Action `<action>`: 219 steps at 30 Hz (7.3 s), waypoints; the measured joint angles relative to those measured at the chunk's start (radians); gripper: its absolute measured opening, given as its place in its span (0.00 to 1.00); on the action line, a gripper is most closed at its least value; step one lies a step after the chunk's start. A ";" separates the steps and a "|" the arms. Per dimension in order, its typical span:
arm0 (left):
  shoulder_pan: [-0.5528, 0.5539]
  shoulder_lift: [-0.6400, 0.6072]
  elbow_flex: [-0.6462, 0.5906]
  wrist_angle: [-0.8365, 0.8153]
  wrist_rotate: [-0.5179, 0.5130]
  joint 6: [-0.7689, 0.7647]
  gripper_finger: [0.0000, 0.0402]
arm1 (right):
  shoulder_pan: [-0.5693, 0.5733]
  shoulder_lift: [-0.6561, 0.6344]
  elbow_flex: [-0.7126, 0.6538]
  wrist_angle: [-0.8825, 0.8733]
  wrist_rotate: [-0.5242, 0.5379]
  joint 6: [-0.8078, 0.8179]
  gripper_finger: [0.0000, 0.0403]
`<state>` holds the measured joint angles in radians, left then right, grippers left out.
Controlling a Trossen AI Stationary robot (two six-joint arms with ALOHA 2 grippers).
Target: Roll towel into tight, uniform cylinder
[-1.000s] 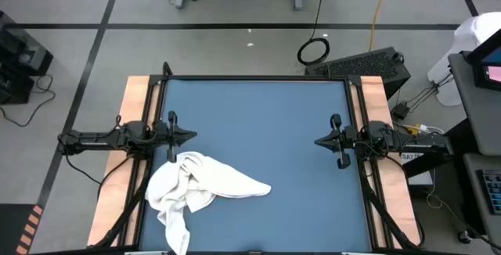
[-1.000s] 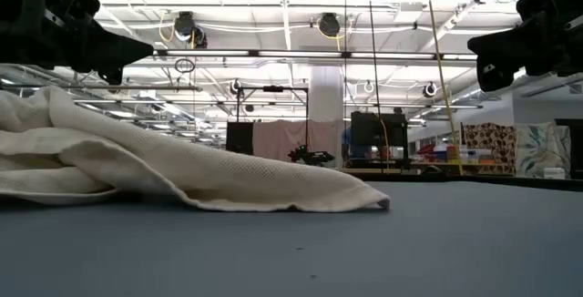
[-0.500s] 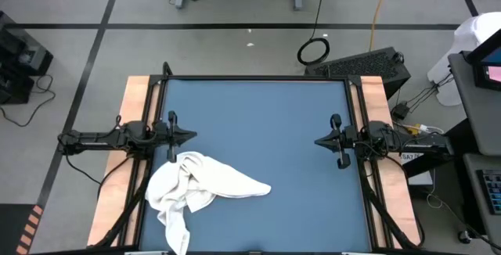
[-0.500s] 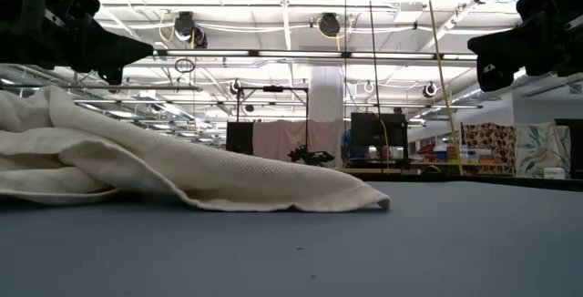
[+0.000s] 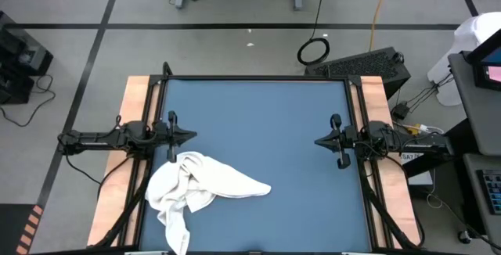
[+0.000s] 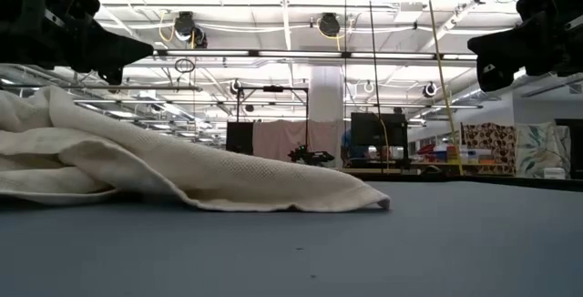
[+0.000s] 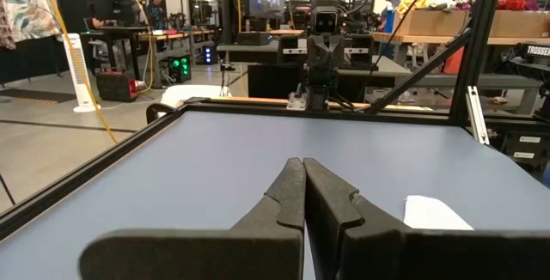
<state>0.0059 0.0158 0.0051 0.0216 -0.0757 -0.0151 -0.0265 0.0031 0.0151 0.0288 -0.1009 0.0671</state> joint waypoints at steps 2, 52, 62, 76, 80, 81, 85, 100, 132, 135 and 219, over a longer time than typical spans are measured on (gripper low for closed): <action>0.000 0.000 0.000 0.000 0.000 0.000 0.00 | 0.000 0.000 0.000 0.000 0.000 0.000 0.00; 0.000 0.000 0.000 0.000 0.000 0.000 0.00 | 0.000 0.000 0.000 0.000 0.000 0.000 0.00; 0.000 0.000 0.000 0.001 0.000 0.000 0.00 | 0.000 0.000 0.000 0.000 0.000 -0.001 0.00; 0.000 0.000 0.000 0.015 0.000 -0.005 0.00 | 0.000 0.000 0.000 0.000 0.000 -0.011 0.00; 0.000 0.000 0.000 0.043 -0.001 -0.005 0.00 | 0.000 0.000 0.000 0.000 0.000 -0.011 0.00; 0.000 0.000 0.001 0.072 -0.002 -0.005 0.00 | 0.000 0.000 0.000 0.000 0.000 -0.011 0.00; 0.000 0.002 0.061 0.066 -0.003 -0.029 0.00 | 0.000 0.000 0.000 0.001 0.000 -0.011 0.00; 0.000 0.171 0.541 -0.202 0.047 -0.057 0.00 | 0.000 0.000 0.000 0.005 0.000 0.022 0.00; 0.000 0.689 0.724 -0.399 0.082 -0.082 0.00 | 0.000 0.050 0.369 -0.231 0.071 0.100 0.00; -0.008 0.758 0.724 -0.394 0.080 -0.109 0.00 | 0.000 0.111 0.479 -0.265 0.074 0.101 0.00; -0.677 1.661 0.725 0.487 -0.508 -0.238 0.27 | 0.480 1.389 0.643 0.209 0.451 0.261 0.02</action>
<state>-0.6715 1.6766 0.7303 0.5090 -0.5835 -0.2532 0.4538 1.3925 0.6582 0.2379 0.3505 0.3283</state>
